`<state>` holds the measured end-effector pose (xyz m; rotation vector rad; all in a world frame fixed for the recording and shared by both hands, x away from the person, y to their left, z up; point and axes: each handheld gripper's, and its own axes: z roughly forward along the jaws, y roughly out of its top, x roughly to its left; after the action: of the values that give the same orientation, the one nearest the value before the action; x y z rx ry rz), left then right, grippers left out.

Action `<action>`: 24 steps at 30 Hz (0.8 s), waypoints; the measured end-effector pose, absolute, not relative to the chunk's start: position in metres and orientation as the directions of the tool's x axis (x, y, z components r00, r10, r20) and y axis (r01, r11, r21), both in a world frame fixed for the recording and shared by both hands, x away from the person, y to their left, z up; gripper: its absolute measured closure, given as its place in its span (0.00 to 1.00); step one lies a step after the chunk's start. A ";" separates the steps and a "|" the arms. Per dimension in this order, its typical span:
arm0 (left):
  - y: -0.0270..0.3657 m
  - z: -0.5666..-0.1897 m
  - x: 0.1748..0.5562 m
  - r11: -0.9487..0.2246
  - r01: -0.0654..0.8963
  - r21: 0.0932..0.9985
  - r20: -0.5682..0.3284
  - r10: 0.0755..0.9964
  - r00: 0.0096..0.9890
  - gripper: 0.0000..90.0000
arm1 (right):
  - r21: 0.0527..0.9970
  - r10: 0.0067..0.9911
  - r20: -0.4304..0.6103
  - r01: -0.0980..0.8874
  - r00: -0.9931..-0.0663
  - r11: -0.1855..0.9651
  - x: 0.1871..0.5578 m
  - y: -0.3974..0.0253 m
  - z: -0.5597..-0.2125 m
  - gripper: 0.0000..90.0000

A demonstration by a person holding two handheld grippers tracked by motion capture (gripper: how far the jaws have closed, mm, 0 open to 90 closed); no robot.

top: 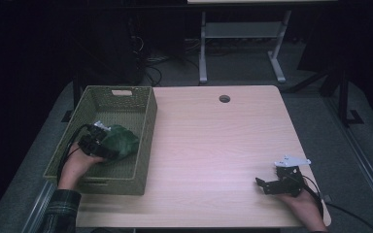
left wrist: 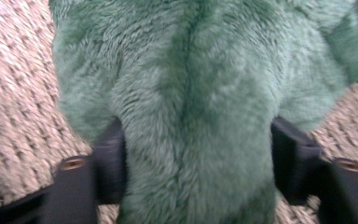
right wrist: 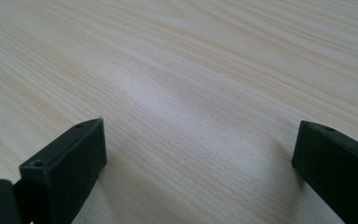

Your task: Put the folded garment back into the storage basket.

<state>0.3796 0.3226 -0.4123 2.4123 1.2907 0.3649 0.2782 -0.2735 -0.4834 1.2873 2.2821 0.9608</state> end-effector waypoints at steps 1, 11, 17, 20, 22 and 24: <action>0.323 -0.412 0.380 -0.509 0.734 0.450 0.055 0.836 0.546 0.23 | 0.704 0.850 0.027 0.613 -0.527 0.358 0.278 -0.274 -0.483 0.03; 0.332 -0.398 0.375 -0.451 0.688 0.569 0.026 0.846 0.533 0.15 | 0.705 0.852 0.028 0.615 -0.523 0.354 0.278 -0.273 -0.483 0.03; 0.333 -0.386 0.373 -0.438 0.673 0.596 0.011 0.843 0.539 0.15 | 0.705 0.851 0.027 0.614 -0.525 0.356 0.278 -0.273 -0.483 0.03; 0.330 -0.377 0.374 -0.432 0.664 0.611 0.000 0.838 0.546 0.15 | 0.705 0.851 0.027 0.614 -0.525 0.356 0.278 -0.273 -0.483 0.03; 0.327 -0.371 0.374 -0.436 0.655 0.618 0.002 0.833 0.553 0.15 | 0.705 0.851 0.027 0.614 -0.525 0.356 0.278 -0.273 -0.483 0.03; 0.323 -0.366 0.374 -0.433 0.648 0.627 -0.005 0.830 0.558 0.15 | 0.705 0.851 0.027 0.614 -0.525 0.356 0.278 -0.273 -0.483 0.03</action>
<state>0.3736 0.3233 -0.3657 2.2153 1.1816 0.4106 0.2781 -0.2734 -0.4833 1.2891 2.2801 0.9602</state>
